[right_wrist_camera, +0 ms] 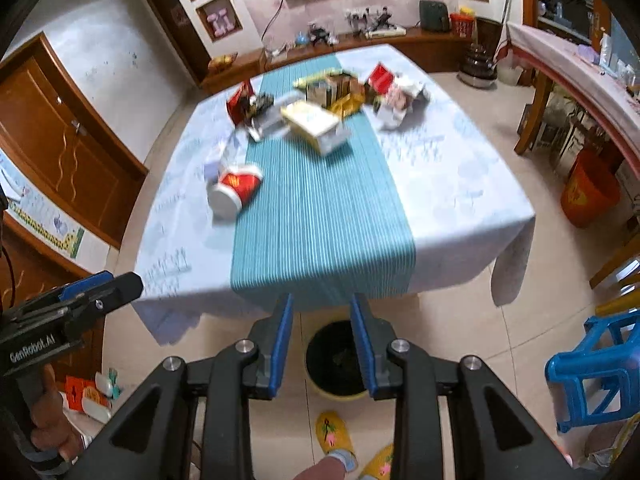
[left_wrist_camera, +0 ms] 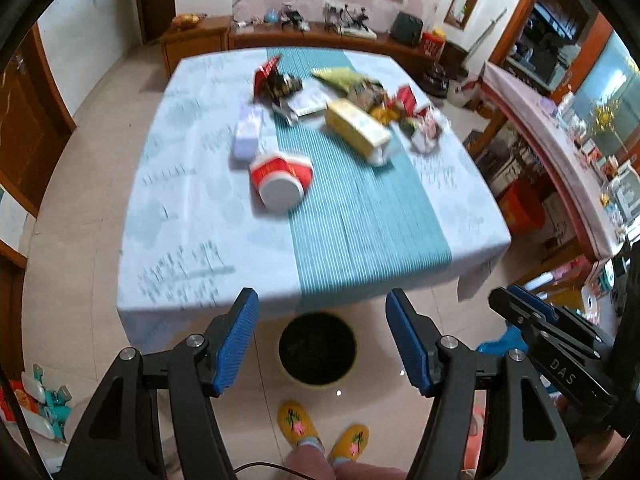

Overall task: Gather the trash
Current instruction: 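Raise both tools back toward the table, then grasp the red paper cup with the left tool while the right tool grasps the yellow toothpaste box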

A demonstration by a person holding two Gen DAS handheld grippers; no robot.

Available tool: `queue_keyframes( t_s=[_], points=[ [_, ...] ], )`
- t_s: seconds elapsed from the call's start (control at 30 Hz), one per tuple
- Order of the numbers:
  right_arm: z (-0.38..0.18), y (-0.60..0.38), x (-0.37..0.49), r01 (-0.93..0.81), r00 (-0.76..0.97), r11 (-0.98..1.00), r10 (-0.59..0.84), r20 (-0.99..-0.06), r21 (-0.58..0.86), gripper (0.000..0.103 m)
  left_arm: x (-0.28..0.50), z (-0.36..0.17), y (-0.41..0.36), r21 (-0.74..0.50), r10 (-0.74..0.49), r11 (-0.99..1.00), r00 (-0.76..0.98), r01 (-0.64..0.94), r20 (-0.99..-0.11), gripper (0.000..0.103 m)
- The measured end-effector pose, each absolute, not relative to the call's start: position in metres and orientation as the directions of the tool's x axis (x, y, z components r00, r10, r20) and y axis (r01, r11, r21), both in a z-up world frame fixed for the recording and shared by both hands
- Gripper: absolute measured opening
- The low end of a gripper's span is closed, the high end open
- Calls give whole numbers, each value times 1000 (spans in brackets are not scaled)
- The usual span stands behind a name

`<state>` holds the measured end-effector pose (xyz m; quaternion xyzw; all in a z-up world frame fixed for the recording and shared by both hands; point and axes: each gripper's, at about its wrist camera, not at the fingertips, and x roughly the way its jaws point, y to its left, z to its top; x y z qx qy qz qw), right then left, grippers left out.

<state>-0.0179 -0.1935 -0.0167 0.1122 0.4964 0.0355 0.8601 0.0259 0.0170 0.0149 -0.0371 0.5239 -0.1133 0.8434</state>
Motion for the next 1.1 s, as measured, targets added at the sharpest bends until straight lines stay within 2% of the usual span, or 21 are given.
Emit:
queue_keyframes(
  t_s=[0.13, 0.4, 0.57, 0.8, 0.9, 1.1],
  points=[
    [3, -193, -7, 72, 549, 971, 152, -822, 228, 30, 48, 24, 32, -215, -261, 965, 421, 153, -869, 65],
    [17, -182, 21, 74, 568, 965, 166, -806, 251, 30, 87, 18, 57, -204, -238, 971, 426, 124, -873, 65],
    [2, -165, 50, 21, 506, 964, 219, -834, 266, 30, 114, -10, 68, -200, -204, 979, 387, 50, -900, 65],
    [-18, -162, 107, -50, 448, 965, 251, -858, 257, 30, 156, -53, 70, -258, -229, 964, 296, -63, -927, 65],
    [-25, -170, 138, -74, 442, 965, 259, -859, 253, 38, 182, -70, 69, -294, -252, 945, 256, -141, -933, 65],
    [-38, -190, 199, -141, 406, 956, 293, -866, 257, 41, 242, -110, 54, -280, -251, 939, 157, -201, -955, 65]
  ],
)
